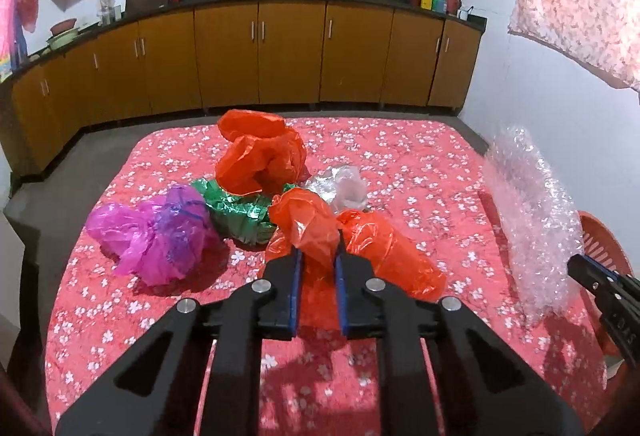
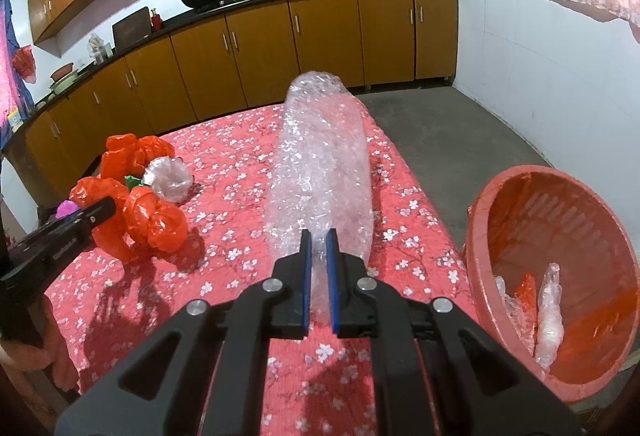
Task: Collect trash
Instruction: 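Carry the bubble wrap and red bag over the orange basket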
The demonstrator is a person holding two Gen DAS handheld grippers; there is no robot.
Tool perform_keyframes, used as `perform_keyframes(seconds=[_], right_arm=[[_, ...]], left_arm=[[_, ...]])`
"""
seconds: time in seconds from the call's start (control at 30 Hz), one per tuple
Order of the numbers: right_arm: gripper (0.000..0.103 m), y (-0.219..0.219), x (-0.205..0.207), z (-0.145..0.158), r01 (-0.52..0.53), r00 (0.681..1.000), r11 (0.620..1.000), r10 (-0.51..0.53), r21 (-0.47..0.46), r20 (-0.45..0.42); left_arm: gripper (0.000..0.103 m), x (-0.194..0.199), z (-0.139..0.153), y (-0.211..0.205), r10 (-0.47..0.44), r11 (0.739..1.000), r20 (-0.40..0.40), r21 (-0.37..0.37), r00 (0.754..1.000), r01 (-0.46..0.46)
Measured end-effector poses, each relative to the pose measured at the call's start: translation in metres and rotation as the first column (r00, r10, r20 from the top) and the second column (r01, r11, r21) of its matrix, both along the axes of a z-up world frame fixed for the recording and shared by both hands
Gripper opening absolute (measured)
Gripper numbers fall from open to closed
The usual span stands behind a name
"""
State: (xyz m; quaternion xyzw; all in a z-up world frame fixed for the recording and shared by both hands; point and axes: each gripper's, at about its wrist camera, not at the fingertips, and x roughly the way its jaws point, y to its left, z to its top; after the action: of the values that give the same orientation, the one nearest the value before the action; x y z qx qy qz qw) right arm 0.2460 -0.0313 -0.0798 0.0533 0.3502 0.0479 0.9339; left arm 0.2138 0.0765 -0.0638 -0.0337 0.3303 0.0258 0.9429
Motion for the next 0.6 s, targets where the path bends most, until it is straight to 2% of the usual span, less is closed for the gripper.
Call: perform_keyframes(seconds=[0.27, 0.6], right_arm=[[0.008, -0.017, -0.026, 0.021, 0.014, 0.999, 1.000, -0.015, 0.004, 0.040], [0.008, -0.059, -0.061, 0.043, 0.067, 0.994, 0.998, -0.066, -0.008, 0.088]], left_arm=[[0.014, -0.019, 0.022, -0.020, -0.033, 0.999, 0.043, 0.020, 0.999, 0.032], [0.014, -0.032, 0.039, -0.069, -0.126, 0.990, 0.088, 0.070, 0.988, 0.120]])
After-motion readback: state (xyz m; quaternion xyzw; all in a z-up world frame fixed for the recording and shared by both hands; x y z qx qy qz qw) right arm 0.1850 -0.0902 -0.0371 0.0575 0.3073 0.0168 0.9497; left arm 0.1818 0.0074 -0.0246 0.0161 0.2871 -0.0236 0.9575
